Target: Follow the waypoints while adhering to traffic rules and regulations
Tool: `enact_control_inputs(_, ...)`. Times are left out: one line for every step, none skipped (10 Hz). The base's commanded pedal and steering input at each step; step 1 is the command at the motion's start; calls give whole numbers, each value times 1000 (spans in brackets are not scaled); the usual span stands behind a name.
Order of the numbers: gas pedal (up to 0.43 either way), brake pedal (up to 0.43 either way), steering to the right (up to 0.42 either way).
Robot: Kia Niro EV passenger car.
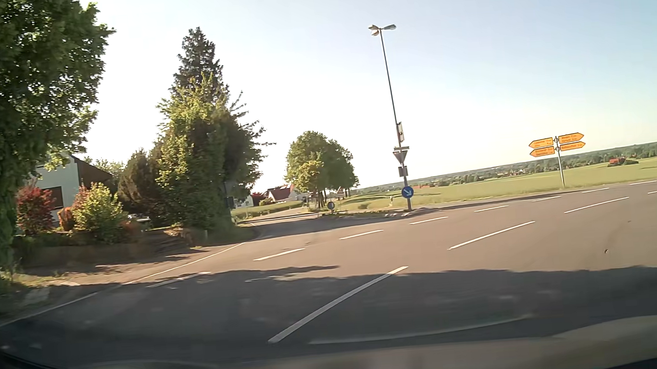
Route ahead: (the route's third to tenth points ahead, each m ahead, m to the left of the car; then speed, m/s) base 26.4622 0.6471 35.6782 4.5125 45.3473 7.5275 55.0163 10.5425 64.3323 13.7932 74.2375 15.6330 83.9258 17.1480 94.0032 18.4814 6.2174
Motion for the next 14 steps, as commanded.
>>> enact_control_inputs(0, 207, 246)
enact_control_inputs(0, 220, 261)
enact_control_inputs(0, 250, 276)
enact_control_inputs(0, 256, 290)
enact_control_inputs(0, 268, 297)
enact_control_inputs(0, 274, 299)
enact_control_inputs(0, 280, 300)
enact_control_inputs(0, 280, 300)
enact_control_inputs(0, 280, 301)
enact_control_inputs(0, 287, 301)
enact_control_inputs(0, 287, 301)
enact_control_inputs(0, 287, 301)
enact_control_inputs(0, 280, 301)
enact_control_inputs(0, 262, 301)
